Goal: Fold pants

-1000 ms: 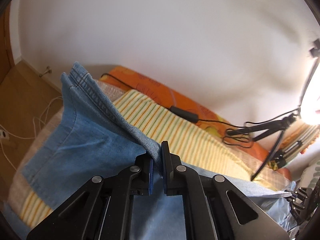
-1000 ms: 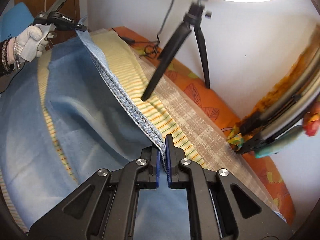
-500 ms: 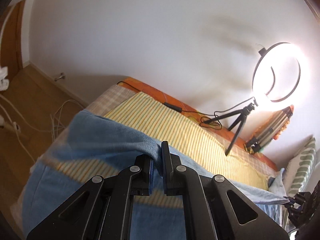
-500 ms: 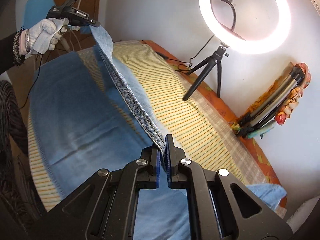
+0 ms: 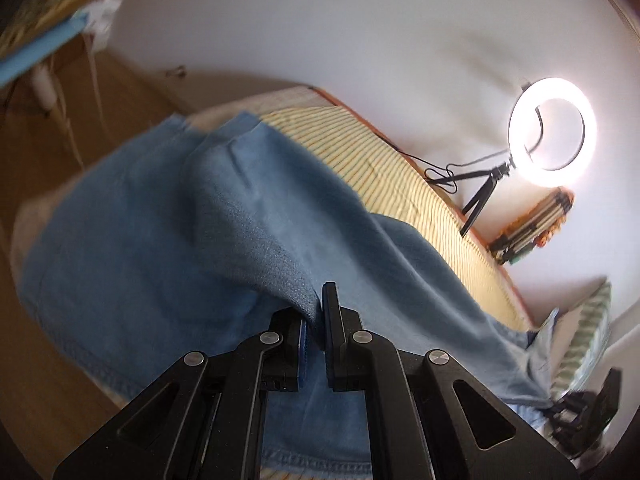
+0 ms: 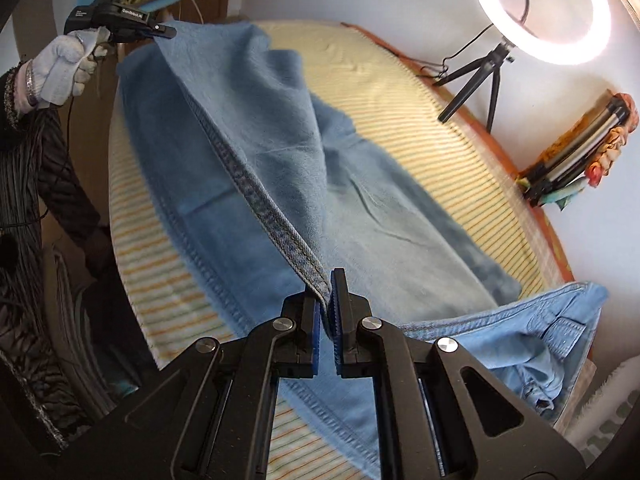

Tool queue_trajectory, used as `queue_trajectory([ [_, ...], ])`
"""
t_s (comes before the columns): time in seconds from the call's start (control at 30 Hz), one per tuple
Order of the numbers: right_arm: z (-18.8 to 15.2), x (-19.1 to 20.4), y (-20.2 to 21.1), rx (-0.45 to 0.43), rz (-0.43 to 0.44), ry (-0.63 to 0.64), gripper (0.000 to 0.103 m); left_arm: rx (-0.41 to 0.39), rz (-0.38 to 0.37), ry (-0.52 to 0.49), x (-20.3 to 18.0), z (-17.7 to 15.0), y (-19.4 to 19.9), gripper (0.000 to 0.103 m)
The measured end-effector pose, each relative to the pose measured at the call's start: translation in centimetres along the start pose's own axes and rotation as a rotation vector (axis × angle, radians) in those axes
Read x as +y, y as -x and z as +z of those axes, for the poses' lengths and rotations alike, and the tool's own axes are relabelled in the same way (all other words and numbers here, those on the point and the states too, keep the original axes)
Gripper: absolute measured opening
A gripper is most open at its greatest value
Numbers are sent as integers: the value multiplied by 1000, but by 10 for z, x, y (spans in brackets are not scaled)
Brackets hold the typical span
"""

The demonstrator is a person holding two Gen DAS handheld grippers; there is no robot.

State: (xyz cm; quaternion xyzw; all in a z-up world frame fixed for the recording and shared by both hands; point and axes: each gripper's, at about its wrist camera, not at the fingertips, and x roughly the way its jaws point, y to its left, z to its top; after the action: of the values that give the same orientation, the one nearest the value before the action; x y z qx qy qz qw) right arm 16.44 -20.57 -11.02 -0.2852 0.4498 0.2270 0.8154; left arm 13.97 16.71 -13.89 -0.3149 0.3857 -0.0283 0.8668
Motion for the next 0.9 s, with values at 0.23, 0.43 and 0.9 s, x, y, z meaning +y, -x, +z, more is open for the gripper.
queue_trajectory([
  [0.23,-13,24,-10,55,-14,29,6,-57,-97,145,30,-8,-3,26],
  [0.43,-12,23,-12,61,-28,7,6,-120,-140,388,70,7,-8,50],
  [0.9,-11,23,-10,37,-47,-5,6,-246,12,206,52,38,14,12],
])
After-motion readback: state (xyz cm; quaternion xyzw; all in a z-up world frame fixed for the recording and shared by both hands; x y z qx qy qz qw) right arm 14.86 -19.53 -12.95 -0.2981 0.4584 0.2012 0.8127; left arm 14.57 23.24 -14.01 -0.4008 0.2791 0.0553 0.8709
